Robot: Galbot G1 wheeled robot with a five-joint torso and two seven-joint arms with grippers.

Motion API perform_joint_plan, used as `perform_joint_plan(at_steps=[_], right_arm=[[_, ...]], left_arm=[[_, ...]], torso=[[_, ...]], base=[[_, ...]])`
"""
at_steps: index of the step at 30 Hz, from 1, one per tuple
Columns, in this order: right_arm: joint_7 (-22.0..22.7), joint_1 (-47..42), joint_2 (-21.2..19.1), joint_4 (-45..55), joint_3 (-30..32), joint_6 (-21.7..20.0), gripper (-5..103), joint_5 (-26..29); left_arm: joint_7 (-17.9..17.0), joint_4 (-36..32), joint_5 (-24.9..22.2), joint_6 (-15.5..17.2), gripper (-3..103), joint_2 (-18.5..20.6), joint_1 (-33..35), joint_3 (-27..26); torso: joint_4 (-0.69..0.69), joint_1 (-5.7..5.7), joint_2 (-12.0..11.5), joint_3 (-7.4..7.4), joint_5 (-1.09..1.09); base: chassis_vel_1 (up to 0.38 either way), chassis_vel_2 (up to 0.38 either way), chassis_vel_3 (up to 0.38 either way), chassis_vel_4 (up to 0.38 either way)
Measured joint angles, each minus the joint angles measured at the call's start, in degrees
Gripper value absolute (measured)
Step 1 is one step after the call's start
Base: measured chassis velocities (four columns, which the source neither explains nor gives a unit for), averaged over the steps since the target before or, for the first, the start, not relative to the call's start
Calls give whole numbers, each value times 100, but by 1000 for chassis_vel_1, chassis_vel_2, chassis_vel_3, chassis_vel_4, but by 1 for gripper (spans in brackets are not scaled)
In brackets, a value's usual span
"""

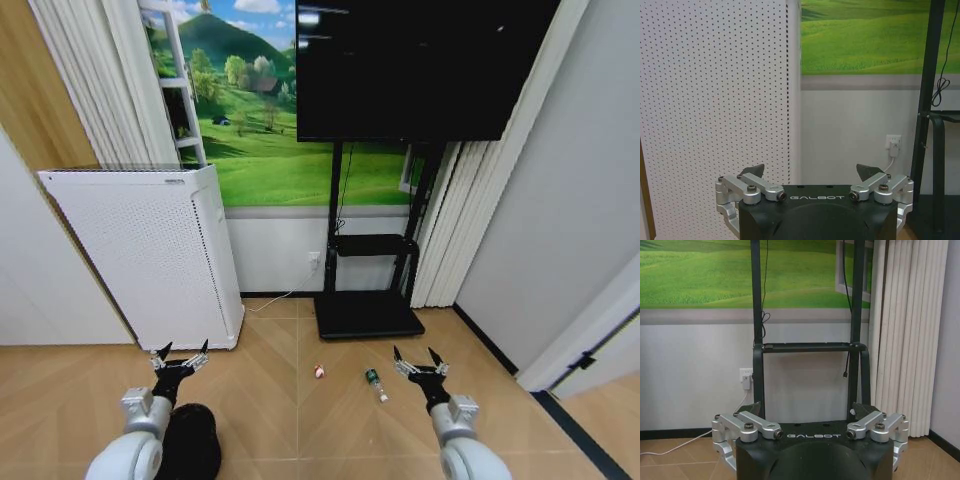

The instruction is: Pick up the trash bin and place the garbage on the floor into it.

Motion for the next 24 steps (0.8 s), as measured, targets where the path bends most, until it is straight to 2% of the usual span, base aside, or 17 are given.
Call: perform_joint_plan(at_steps=[9, 17, 24], right_arm=[[6, -11, 61, 24, 36, 33, 100, -4], [11, -11, 72, 35, 54, 38, 100, 0], [22, -56, 106, 56, 81, 123, 100, 6]], left_arm=[[26, 31, 4, -14, 100, 3, -18, -14], [37, 35, 10, -20, 100, -10, -19, -15], [79, 26, 24, -30, 100, -16, -16, -29]], torso=[[0, -93, -237, -145, 0], [0, -134, -340, -207, 0], [0, -234, -597, -363, 0]], base=[[0, 0, 0, 0], [0, 0, 0, 0], [0, 0, 0, 0]])
